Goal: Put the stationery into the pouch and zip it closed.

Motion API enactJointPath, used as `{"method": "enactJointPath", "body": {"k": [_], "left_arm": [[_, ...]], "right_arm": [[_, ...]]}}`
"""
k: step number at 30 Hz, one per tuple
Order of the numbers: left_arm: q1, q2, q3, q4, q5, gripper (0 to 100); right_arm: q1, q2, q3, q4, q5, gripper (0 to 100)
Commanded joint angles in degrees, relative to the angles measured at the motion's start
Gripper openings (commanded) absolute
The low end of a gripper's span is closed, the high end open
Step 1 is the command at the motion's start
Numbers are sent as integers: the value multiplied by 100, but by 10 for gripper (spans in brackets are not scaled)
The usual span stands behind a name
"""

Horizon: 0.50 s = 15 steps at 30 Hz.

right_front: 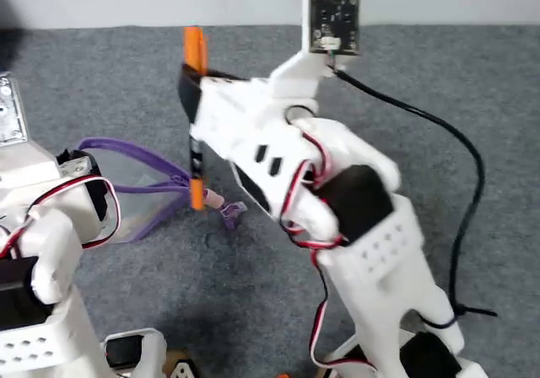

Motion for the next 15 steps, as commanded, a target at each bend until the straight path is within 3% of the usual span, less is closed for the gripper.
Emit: {"method": "enactJointPath", "body": {"k": [1, 8, 15], "left_arm": [[-9, 35, 154, 88, 88, 13], [-18, 35, 154, 88, 88, 13], [-18, 35, 154, 88, 88, 13]], "right_arm": [[-163, -57, 835, -1815, -193, 8], [-207, -57, 2646, -4804, -9, 8], [-646, -75, 3297, -5622, 413, 8]]}}
